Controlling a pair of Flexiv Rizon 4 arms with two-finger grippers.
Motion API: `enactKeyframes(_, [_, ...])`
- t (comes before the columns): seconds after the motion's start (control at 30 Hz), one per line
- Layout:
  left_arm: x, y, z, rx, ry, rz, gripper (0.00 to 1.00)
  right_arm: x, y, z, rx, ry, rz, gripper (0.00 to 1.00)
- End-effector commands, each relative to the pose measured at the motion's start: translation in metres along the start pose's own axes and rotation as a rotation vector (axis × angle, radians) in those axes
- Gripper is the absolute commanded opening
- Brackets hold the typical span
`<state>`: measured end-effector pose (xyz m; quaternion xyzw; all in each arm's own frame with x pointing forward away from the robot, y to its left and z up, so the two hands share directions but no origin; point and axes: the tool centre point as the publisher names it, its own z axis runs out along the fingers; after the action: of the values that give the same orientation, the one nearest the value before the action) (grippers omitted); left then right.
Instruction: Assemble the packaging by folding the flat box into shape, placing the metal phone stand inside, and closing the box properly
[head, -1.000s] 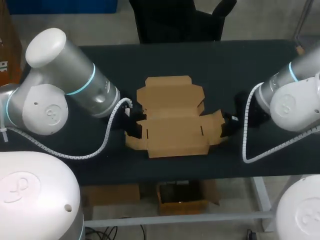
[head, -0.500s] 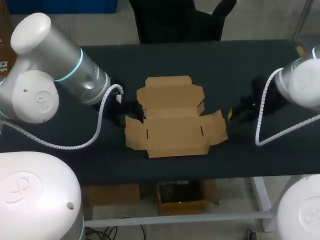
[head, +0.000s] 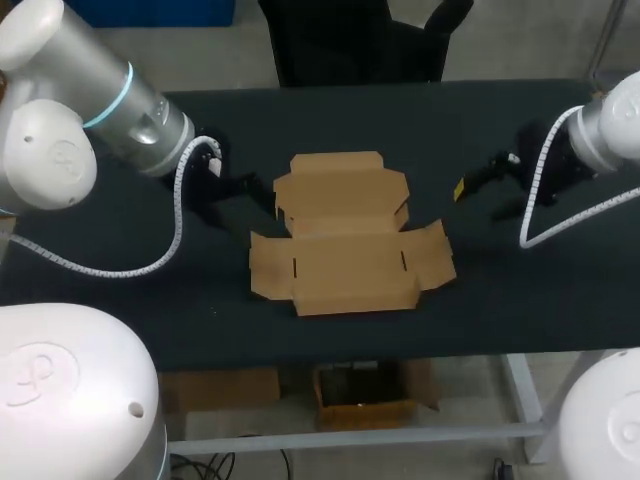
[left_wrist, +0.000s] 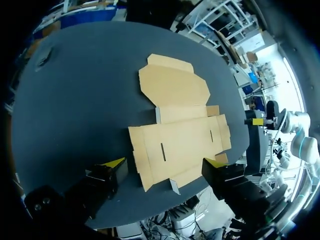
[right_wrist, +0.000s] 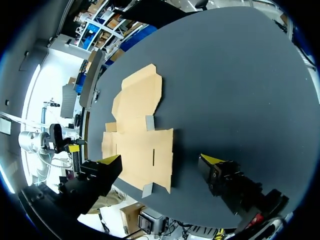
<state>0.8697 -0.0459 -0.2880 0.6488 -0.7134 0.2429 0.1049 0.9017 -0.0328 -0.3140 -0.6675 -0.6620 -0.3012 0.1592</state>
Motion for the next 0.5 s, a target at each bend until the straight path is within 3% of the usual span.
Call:
enactKeyframes(0.03, [-0.0023, -0.0135, -0.0098, -0.034, 0.002, -0.004, 1.0, -0.001, 0.01, -0.009, 0.069, 0.185, 0.011, 1.0])
enactKeyframes(0.5, [-0.0031, -0.0165, -0.0131, -0.041, 0.005, -0.007, 1.0, -0.0009, 0.0104, -0.0116, 0.068, 0.193, 0.03, 1.0])
